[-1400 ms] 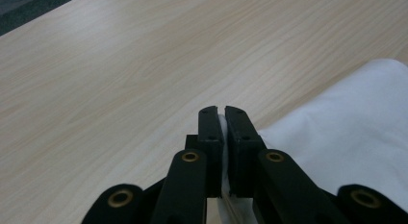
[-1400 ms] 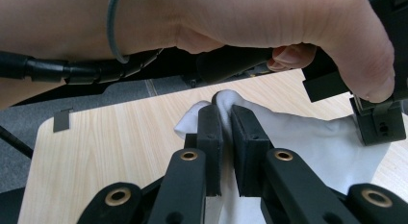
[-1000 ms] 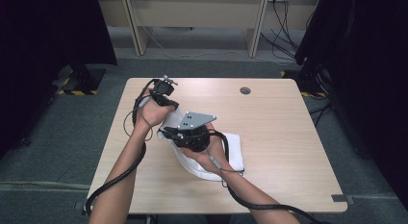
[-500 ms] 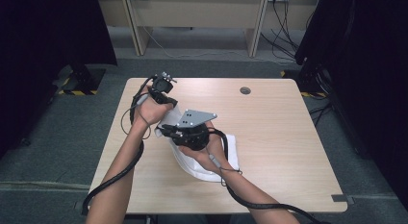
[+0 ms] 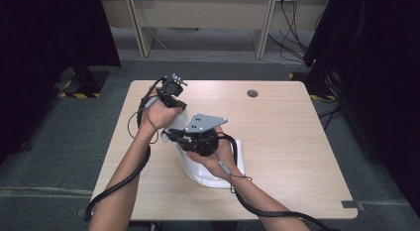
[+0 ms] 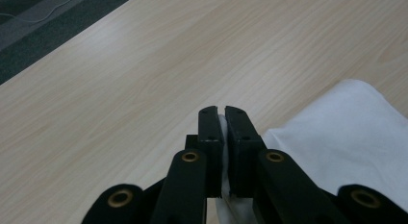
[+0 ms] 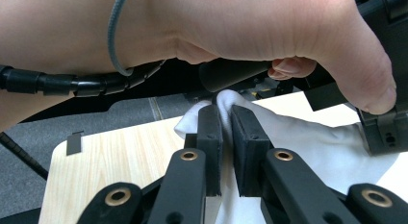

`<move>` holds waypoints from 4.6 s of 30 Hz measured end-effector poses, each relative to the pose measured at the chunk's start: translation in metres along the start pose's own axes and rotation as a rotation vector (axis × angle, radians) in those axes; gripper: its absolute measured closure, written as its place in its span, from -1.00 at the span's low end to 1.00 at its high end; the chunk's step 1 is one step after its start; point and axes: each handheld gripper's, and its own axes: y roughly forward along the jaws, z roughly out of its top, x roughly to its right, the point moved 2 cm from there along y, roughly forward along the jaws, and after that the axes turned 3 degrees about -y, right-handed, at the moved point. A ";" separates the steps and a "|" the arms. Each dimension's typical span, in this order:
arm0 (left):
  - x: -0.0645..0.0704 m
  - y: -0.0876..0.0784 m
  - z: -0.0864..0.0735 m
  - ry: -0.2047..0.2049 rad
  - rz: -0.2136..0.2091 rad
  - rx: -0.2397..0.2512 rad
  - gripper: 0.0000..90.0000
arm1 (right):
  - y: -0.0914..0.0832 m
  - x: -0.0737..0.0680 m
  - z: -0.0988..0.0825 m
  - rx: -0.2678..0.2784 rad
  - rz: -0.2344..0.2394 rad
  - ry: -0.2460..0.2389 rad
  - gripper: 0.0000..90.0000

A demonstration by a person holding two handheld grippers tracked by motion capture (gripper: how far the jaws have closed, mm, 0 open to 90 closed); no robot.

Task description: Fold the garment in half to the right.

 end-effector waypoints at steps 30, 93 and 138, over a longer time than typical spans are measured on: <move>0.034 0.009 0.023 0.047 -0.017 0.032 0.90 | -0.036 0.009 -0.014 0.020 -0.055 0.008 0.85; 0.085 0.047 0.036 0.132 -0.072 0.006 0.90 | -0.081 0.019 -0.050 -0.009 -0.118 0.037 0.85; 0.106 0.066 0.034 0.157 -0.102 0.000 0.90 | -0.099 0.021 -0.077 -0.040 -0.138 0.072 0.84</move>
